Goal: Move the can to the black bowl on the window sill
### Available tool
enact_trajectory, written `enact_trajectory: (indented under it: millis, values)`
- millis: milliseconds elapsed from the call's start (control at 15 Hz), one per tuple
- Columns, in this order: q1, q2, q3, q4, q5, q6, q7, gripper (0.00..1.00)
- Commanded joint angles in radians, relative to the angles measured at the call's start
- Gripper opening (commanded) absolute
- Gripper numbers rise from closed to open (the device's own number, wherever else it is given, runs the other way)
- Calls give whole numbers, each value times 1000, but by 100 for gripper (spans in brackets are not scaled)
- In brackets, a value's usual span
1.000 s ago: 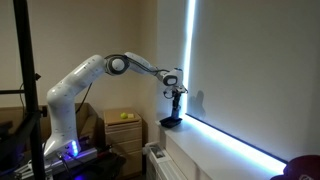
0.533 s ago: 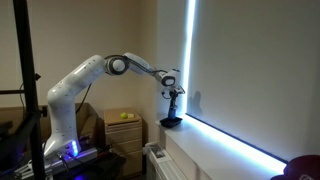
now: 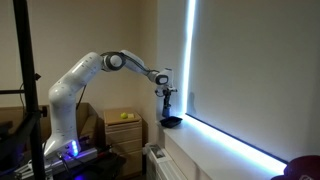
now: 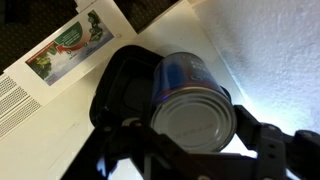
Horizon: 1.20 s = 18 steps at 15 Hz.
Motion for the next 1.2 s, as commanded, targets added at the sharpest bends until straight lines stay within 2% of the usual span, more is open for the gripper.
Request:
enact_trajectory:
  millis: [0,267,333,400,467,533,1133]
  values:
    - [70,-89,-82,-101,-28,62,49,55]
    - [128,-96,-154,-121,-76,96,115,55]
    - [99,-48,-128,-60,-44,60,75,55]
    - [103,-47,-134,-62,-49,60,81,80]
    - [103,-43,-134,-62,-48,60,81,80]
    - [103,-39,-134,-62,-48,60,81,55]
    - [116,61,-149,-33,-57,131,126,55]
